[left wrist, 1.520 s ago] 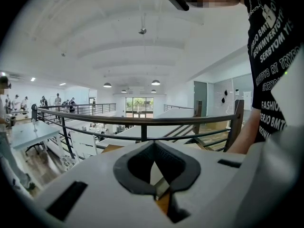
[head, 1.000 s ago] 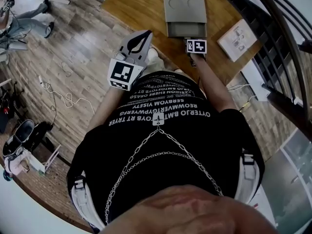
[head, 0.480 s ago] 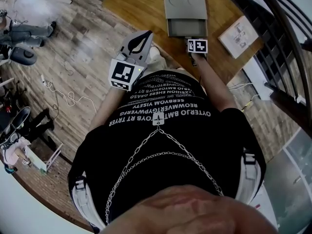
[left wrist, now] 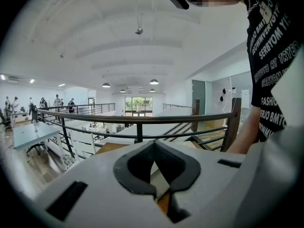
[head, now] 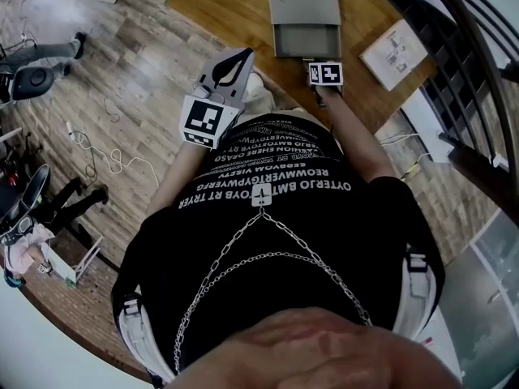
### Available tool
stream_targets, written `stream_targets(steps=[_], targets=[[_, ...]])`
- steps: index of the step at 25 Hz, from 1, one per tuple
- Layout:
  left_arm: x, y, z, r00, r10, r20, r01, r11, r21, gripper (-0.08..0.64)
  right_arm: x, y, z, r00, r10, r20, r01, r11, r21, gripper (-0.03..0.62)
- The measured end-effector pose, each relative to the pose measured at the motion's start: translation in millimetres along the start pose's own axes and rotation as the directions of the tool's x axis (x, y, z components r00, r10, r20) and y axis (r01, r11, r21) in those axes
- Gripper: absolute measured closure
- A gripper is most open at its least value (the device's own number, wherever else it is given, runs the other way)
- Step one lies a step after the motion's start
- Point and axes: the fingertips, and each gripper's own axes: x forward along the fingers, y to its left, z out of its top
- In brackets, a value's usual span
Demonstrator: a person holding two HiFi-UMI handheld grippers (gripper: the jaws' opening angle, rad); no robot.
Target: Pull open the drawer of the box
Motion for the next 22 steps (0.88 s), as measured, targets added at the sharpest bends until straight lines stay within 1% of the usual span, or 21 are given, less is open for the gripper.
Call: stream_targets(steps=[4,7,9,12,14,15,19,22], targets=[[-2,-3,-1,1.000,0.003,-0.002,-0.003,1.000,-0.003,0.554,1,0,-1,1.000,0.007,-0.011,-0.007,1.000,0.008,0.455],[-4,-2,-4,1.000,0.008,-0.004,-0.008,1.000,-0.005,0.554,4,7,-1,1.000,0.024,-0.018,-0.024,1.000,0.008,0.380],[-5,-3,-5,1.000,0.013,-0.005,-0.013,1.000,-0.006,0.554,5,9,2,1.000,0.026,-0.016,-0.026,1.000,0.006,0.370],[-7,-8,-5,1.000,0.017,-0.004,-0.017,1.000,-0.006,0.554,5,5,3,1.000,0.010,-0.025,-0.010,1.000,0.003,0.384],[-10,-11,-5,1.000,0.015,-0.004,-0.015,1.000,-0.004,0.554,4,3,2,0.999,-0.007,-0.037,0.007,1.000,0.009,0.428],[-11,-12,-6,1.000,0.015,-0.004,-0.015,1.000,-0.003,0.554,4,2,1,0.999,-0.012,-0.041,0.013,1.000,0.008,0.437],[-13,-17,-8,1.000,0.018,-0.005,-0.018,1.000,-0.001,0.554,3,1,0,0.998,-0.030,-0.049,0.029,0.999,-0.024,0.452],[-13,-20,-7,1.000,0.022,-0.006,-0.022,1.000,-0.001,0.554,0,-3,-3,0.998,-0.048,-0.052,0.045,0.998,-0.043,0.484]])
